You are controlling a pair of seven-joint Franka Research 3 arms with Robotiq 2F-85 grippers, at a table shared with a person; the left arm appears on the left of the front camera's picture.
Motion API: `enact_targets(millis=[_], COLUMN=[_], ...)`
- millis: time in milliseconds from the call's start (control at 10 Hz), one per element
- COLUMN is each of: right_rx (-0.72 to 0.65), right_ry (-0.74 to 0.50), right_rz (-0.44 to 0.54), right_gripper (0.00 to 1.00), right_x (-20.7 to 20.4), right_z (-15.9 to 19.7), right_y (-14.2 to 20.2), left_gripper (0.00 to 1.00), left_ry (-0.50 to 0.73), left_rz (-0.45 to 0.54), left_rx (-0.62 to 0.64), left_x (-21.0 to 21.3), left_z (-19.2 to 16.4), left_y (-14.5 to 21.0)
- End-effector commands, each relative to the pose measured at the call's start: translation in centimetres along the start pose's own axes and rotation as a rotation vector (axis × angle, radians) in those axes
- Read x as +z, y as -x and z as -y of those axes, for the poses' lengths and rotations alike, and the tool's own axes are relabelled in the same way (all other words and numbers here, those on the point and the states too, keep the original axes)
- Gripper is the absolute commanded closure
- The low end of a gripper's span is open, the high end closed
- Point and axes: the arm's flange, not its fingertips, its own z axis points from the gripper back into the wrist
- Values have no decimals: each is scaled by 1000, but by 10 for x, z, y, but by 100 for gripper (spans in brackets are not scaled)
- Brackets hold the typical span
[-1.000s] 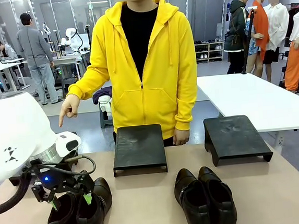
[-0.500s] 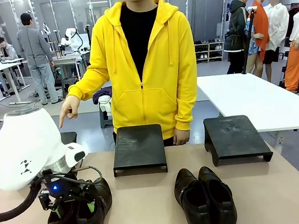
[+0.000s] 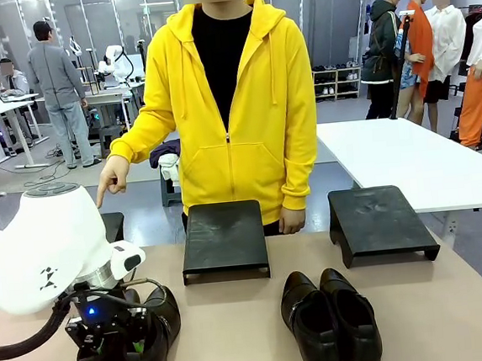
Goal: Place the shoes on the stand as instructed by the person.
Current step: Pick up one pair of Shoes and place it on the Shoes Stand indicated by the person.
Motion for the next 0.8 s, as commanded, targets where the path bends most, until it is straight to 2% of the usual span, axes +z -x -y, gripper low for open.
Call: enact_targets(millis=[0,200,300,700], right_rx=[8,8,8,8], right_ry=[-7,-7,-7,-7], right_rz=[4,4,4,4], right_gripper=[0,0,0,0], right_x=[1,1,1,1], right_z=[0,0,0,0], right_y=[1,1,1,1], left_gripper=[100,96,100,100], left_ry=[-21,-16,-15,-17], left_rz=[24,26,30,39], left_rx=[16,14,11,14], left_x=[-6,-5,-4,-2], left_z=[-5,-6,-6,-8], left_y=[12,13,14,17])
